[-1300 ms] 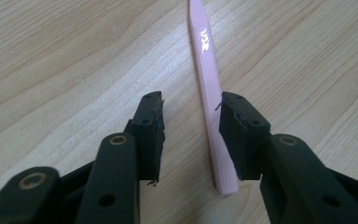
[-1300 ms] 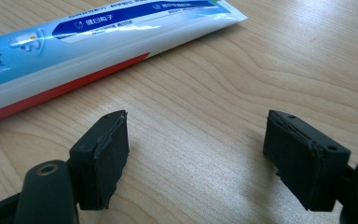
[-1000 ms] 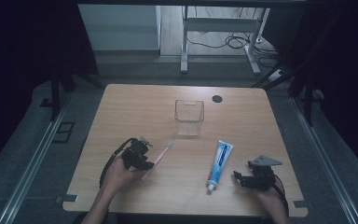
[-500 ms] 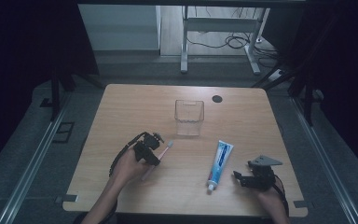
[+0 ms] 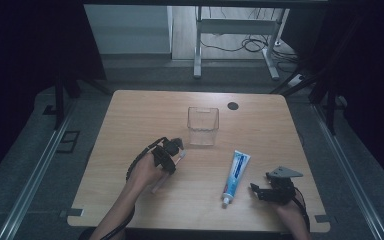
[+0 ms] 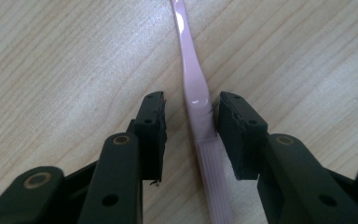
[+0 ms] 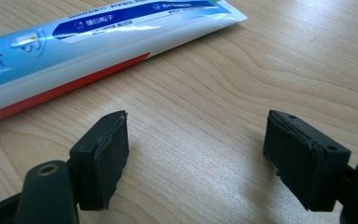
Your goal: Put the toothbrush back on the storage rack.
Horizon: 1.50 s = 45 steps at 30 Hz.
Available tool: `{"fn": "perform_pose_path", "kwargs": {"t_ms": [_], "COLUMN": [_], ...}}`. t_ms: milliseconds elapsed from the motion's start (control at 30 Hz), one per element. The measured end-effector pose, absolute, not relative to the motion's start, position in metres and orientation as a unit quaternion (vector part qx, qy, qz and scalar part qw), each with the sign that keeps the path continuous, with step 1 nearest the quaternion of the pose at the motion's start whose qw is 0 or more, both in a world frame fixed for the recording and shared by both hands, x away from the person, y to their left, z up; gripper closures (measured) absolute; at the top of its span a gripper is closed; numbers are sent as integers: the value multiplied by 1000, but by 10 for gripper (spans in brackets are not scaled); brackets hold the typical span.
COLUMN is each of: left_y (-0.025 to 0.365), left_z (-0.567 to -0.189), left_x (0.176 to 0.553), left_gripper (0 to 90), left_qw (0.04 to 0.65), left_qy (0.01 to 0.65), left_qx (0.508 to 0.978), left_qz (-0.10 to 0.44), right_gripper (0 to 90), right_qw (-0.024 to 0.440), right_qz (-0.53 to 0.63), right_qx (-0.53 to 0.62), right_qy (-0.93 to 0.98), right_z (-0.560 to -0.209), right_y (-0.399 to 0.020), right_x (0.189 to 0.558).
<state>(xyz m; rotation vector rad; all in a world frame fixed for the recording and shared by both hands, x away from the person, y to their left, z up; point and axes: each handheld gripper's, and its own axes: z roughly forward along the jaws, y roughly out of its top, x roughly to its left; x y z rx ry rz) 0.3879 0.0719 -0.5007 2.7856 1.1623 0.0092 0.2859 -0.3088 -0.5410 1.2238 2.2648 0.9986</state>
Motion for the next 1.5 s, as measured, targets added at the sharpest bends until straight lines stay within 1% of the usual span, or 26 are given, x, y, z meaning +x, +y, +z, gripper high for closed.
{"fn": "perform_pose_path", "kwargs": {"t_ms": [167, 267, 400, 533, 700, 1267, 1500], "left_y": [70, 69, 69, 68, 68, 66, 62], "left_z": [-500, -500, -500, -500, -497, -460, -447], "left_x": [391, 392, 392, 391, 390, 381, 376], "left_gripper": [656, 727, 784, 792, 792, 793, 793], "left_qw": [48, 43, 39, 38, 59, 134, 151], "left_qy": [393, 398, 395, 387, 384, 353, 331], "left_qx": [918, 916, 918, 921, 922, 926, 931], "left_qz": [-2, -5, -6, -5, -7, 8, 13], "right_gripper": [224, 224, 224, 224, 224, 224, 224], "right_qw": [189, 189, 189, 189, 189, 190, 190], "right_qz": [355, 355, 355, 355, 355, 356, 356], "right_qx": [435, 435, 435, 435, 435, 435, 435], "right_qy": [805, 805, 805, 805, 805, 805, 805], "right_z": [-541, -541, -541, -541, -541, -541, -541], "right_y": [-309, -309, -309, -309, -309, -309, -309], "right_x": [286, 286, 286, 286, 286, 286, 286]}}
